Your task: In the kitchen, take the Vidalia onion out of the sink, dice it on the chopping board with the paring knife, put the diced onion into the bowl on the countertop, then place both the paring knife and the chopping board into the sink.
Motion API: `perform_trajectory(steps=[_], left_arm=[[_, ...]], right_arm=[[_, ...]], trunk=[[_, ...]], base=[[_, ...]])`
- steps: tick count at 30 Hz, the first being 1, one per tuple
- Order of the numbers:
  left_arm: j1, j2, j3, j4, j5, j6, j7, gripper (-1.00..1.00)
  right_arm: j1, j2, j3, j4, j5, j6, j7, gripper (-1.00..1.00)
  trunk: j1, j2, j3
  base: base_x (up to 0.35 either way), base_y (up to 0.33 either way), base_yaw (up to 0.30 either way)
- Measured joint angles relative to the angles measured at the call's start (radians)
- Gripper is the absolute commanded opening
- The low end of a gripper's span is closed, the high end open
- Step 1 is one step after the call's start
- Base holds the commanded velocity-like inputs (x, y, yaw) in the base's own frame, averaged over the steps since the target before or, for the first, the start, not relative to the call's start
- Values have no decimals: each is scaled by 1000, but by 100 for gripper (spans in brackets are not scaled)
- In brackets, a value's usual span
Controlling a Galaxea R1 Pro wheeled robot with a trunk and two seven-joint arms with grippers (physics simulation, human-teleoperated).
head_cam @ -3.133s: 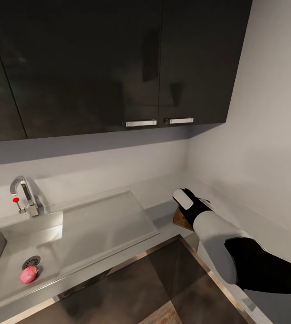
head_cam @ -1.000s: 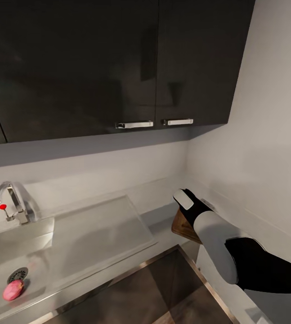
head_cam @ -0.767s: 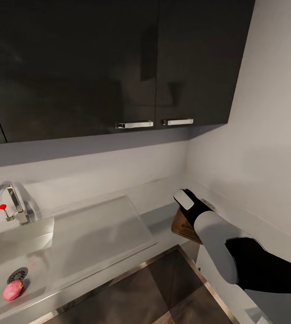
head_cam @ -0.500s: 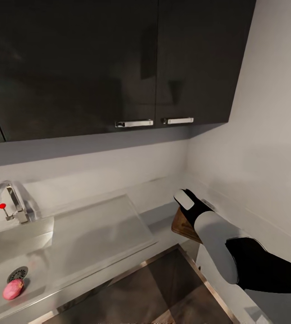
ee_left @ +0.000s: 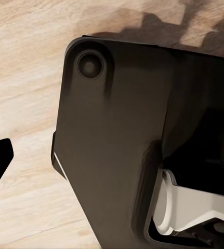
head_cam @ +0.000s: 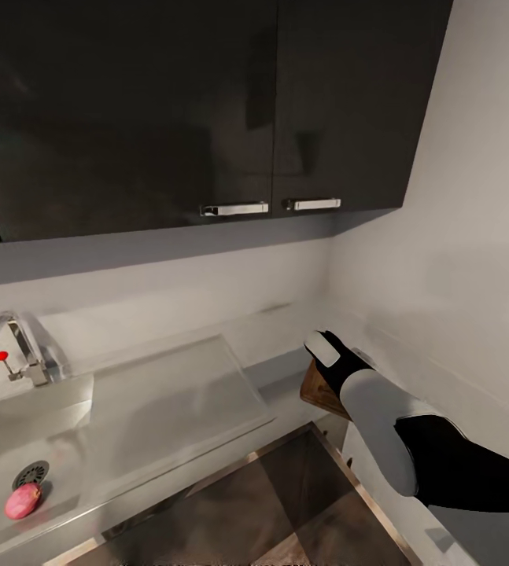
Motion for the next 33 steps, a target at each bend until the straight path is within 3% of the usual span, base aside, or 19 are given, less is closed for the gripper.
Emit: perform_trajectory(steps=[33], left_arm=[[0, 0, -1, 0, 0, 0, 0, 100]], right_arm=[[0, 0, 0, 1, 0, 0, 5, 100]], trunk=[[0, 0, -54]], base=[[17, 0, 0]])
